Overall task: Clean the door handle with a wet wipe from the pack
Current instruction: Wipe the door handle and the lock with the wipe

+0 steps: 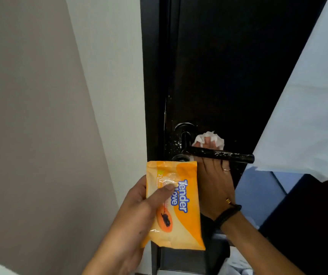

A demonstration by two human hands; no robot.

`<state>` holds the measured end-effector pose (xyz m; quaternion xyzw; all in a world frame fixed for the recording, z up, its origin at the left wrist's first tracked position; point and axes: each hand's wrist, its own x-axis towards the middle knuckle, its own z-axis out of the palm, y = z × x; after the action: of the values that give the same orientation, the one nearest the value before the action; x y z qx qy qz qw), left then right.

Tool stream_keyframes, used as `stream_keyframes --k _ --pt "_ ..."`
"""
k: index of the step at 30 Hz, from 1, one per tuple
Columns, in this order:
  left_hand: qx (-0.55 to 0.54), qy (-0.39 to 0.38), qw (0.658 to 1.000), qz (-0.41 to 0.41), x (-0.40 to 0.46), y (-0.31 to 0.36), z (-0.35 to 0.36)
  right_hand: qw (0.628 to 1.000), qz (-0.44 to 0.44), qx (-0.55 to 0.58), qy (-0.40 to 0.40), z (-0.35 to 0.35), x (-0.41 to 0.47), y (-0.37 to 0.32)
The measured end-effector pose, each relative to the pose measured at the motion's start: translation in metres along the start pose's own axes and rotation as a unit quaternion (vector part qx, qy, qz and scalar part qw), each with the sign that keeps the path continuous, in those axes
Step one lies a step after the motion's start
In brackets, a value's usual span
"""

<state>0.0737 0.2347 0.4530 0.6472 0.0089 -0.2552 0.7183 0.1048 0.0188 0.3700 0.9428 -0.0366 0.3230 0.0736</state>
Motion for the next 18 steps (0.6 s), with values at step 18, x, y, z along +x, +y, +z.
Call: stream_keyframes --k 18 --pt "0.007 -0.044 0.989 0.138 -0.006 -0.029 -0.026 0.999 -0.017 0.021 0.030 0.001 -0.009 -0.021"
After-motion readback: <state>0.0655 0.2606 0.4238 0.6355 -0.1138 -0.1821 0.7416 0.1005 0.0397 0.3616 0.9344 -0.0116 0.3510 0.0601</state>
